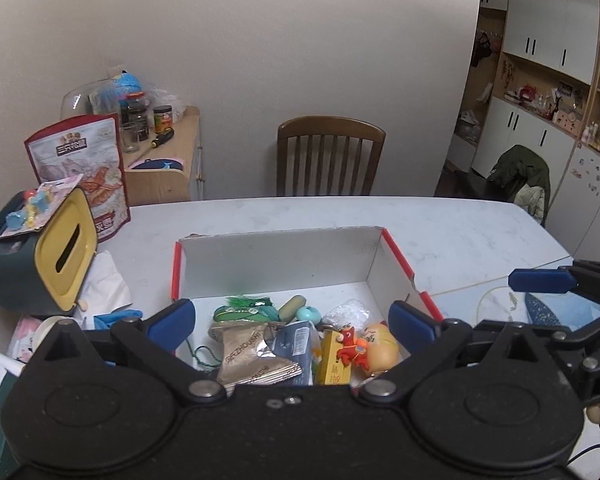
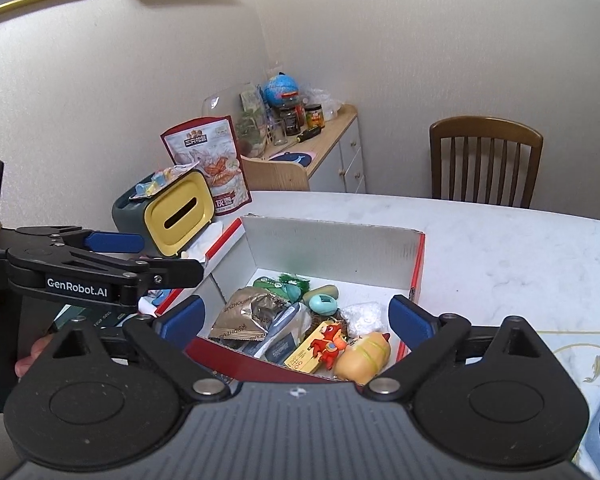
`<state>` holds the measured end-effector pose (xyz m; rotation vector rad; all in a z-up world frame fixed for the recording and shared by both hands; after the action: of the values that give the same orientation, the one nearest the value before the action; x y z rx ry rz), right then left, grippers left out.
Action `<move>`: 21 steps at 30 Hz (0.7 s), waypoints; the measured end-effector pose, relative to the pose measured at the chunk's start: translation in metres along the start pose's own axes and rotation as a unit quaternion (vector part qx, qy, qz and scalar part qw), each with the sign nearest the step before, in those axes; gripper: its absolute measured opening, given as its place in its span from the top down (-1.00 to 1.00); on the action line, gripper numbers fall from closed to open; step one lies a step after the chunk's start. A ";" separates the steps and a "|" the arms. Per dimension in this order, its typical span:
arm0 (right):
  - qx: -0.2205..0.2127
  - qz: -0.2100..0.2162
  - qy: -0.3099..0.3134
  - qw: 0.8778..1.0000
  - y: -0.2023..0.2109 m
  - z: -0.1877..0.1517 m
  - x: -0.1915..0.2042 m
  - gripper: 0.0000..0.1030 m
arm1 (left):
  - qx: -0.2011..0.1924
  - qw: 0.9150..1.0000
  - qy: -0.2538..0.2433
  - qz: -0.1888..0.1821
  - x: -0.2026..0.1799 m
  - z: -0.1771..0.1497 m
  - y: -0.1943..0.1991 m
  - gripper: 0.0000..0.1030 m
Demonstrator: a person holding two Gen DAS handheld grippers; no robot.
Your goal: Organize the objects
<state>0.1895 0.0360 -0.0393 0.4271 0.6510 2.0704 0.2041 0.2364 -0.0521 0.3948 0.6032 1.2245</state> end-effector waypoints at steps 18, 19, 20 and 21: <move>0.003 -0.022 -0.007 1.000 0.004 -0.014 -0.011 -0.95 | 0.014 1.000 0.002 0.007 -0.014 -0.021 -0.003 -0.99; 0.005 -0.022 -0.006 1.000 0.004 -0.015 -0.011 -0.95 | 0.015 1.000 0.003 0.007 -0.015 -0.022 -0.003 -0.99; 0.005 -0.022 -0.006 1.000 0.003 -0.016 -0.012 -0.95 | 0.016 1.000 0.003 0.007 -0.015 -0.022 -0.004 -0.99; 0.006 -0.022 -0.005 1.000 0.004 -0.017 -0.012 -0.95 | 0.016 1.000 0.004 0.007 -0.016 -0.023 -0.004 -0.99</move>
<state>0.1846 0.0196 -0.0513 0.4272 0.6613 2.0228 0.1895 0.2196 -0.0688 0.4230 0.6281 1.2318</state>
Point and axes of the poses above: each gripper's, at about its wrist camera, not at the fingertips, and y roughly against the way its jaws point, x to its left, z to its top, the point moved 8 cm from there along -y, roughly the way its jaws point, and after that the axes turned 15 degrees about -z, right-handed, at the moved point
